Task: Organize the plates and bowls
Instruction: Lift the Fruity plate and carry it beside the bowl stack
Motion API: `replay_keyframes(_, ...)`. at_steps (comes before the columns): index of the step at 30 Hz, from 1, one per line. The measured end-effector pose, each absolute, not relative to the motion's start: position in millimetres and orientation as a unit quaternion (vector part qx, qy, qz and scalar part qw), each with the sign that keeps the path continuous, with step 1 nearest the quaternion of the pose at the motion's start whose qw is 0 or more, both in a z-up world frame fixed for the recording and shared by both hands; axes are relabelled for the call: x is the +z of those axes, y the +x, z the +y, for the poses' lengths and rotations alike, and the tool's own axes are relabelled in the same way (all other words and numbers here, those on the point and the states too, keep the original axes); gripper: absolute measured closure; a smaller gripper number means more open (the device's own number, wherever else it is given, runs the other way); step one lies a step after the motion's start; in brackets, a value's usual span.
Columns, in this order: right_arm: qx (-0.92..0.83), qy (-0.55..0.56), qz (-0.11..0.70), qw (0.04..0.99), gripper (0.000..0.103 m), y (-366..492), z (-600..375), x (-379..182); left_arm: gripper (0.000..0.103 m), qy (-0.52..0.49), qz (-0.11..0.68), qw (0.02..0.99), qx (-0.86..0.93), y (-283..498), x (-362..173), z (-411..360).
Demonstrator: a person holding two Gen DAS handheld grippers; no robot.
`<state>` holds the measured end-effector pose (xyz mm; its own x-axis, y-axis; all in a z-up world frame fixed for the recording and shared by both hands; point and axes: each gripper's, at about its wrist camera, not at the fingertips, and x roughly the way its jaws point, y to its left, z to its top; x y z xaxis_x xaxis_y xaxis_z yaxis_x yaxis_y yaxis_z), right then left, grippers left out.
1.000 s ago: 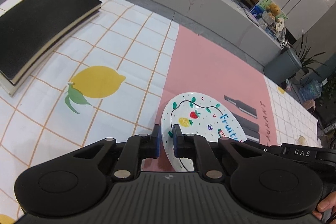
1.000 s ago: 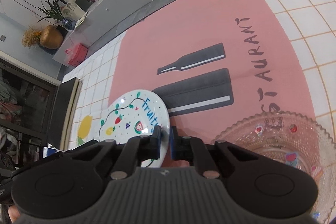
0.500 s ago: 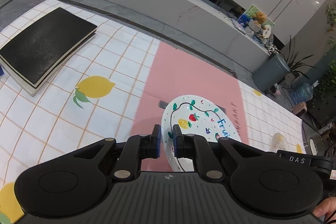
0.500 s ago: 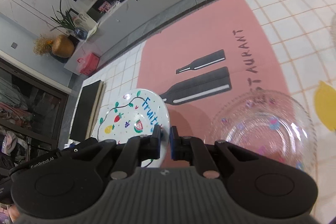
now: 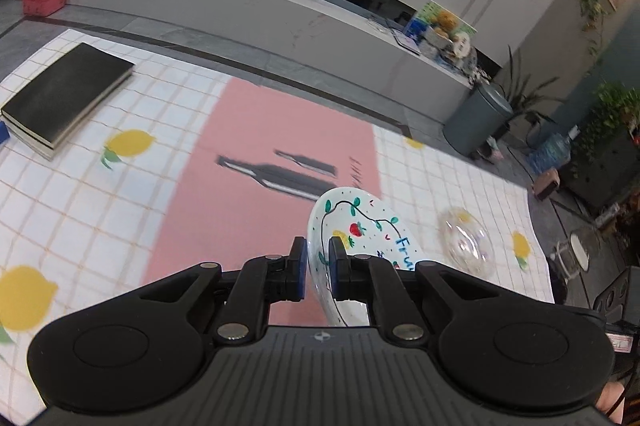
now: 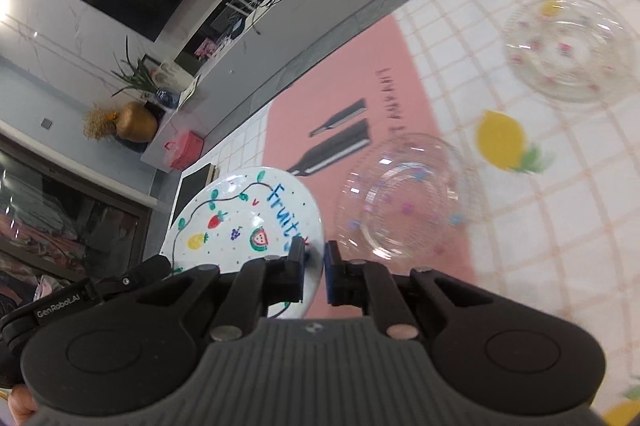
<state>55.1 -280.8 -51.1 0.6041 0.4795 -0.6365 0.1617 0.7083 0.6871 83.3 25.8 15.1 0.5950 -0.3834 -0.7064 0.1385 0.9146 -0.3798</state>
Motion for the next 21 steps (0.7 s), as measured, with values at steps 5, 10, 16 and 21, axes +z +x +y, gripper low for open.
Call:
replay_keyframes(5, 0.073, 0.368, 0.433, 0.820, 0.095, 16.3, -318.3, -57.7, 0.091, -0.133, 0.436, 0.875, -0.163, 55.2, 3.3, -10.4)
replay_keyframes(10, 0.047, 0.370, 0.442, 0.816, 0.095, -13.6, -351.7, -74.6, 0.091, -0.130, 0.460, 0.860, -0.177, 32.5, -17.2, -40.0)
replay_keyframes(16, 0.030, 0.376, 0.458, 0.805, 0.095, -36.1, -378.7, -98.4, 0.091, -0.113, 0.485, 0.848, -0.182, 12.3, -41.5, -67.6)
replay_keyframes(21, 0.023, 0.379, 0.477, 0.793, 0.095, -42.6, -385.9, -123.2, 0.091, -0.105, 0.501, 0.842, -0.169, 0.4, -63.8, -79.3)
